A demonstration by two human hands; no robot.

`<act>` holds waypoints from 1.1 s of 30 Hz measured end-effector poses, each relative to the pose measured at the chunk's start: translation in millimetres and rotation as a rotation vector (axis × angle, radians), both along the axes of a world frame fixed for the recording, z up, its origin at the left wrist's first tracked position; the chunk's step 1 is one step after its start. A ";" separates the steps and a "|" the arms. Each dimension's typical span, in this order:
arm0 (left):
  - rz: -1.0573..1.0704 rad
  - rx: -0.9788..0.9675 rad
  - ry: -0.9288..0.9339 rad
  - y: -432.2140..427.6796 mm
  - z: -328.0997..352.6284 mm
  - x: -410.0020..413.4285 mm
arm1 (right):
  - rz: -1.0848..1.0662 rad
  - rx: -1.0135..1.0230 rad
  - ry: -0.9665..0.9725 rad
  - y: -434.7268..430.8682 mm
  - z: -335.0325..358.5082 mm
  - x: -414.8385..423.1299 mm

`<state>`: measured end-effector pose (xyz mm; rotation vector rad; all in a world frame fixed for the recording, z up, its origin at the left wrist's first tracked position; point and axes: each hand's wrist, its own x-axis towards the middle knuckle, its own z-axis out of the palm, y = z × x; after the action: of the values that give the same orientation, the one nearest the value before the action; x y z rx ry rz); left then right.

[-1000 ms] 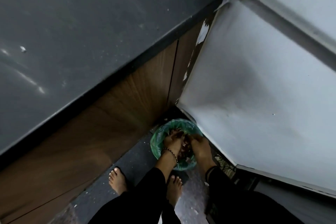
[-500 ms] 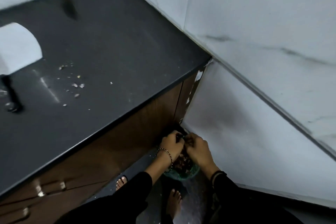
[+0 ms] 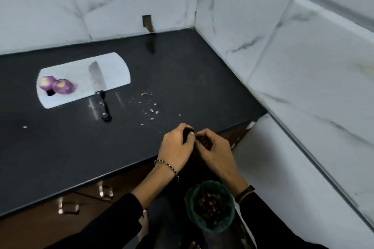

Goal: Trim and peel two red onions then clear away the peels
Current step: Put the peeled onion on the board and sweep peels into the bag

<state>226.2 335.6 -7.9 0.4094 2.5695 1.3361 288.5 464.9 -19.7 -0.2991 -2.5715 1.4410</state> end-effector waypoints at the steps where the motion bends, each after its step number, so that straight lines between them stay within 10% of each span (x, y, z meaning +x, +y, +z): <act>1: 0.045 0.000 0.028 -9.2 1.6 -6.7 | 0.049 0.035 0.020 -9.3 2.3 -9.8; 6: 0.254 -0.043 0.098 -61.7 -0.5 -38.9 | 0.448 0.199 0.014 -65.4 -10.2 -57.9; 10: 0.342 -0.098 0.101 -99.8 -2.9 -60.8 | 0.777 0.705 0.036 -98.9 -28.9 -86.6; 33: 0.371 -0.114 0.183 -132.5 10.6 -168.3 | 0.282 0.918 -0.201 -149.0 -26.5 -221.2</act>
<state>57.9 203.1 2.7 0.0331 2.9671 1.3023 67.2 315.9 -46.2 0.0667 -3.1888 0.1560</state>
